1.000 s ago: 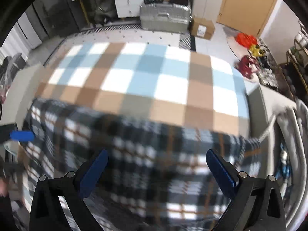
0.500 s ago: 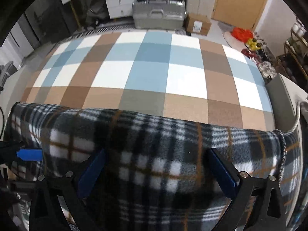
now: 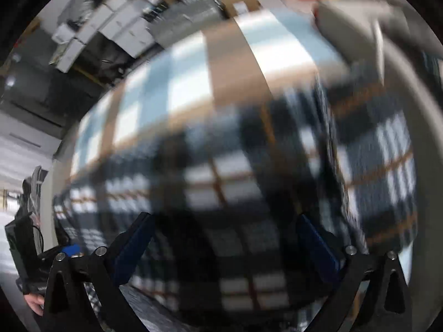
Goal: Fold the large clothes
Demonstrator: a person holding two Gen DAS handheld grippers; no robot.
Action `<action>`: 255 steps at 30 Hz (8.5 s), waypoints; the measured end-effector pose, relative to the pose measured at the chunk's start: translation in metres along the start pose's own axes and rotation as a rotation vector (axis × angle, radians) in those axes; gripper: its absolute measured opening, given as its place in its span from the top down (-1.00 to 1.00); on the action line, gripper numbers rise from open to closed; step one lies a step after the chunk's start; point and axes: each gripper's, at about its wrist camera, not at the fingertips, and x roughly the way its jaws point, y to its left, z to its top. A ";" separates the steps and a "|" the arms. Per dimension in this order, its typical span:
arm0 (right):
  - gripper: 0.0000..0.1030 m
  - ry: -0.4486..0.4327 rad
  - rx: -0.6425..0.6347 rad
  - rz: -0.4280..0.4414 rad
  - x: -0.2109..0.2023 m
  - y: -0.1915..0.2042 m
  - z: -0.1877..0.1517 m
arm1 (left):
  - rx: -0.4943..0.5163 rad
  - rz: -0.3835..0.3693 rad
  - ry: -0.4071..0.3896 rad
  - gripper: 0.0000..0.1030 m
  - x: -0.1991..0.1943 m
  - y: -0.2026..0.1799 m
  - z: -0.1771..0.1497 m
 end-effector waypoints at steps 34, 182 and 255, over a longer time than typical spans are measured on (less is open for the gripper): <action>-1.00 -0.723 -0.695 0.221 -0.266 0.153 -0.335 | 0.335 0.068 -0.503 -0.62 -0.171 -0.146 -0.208; -1.00 -0.234 -0.017 0.243 -0.124 -0.107 -0.272 | 0.134 -0.233 -0.316 0.76 -0.035 -0.064 -0.245; 0.33 0.050 -0.086 0.325 -0.101 -0.089 -0.252 | 0.072 -0.333 -0.100 -0.44 -0.012 -0.040 -0.216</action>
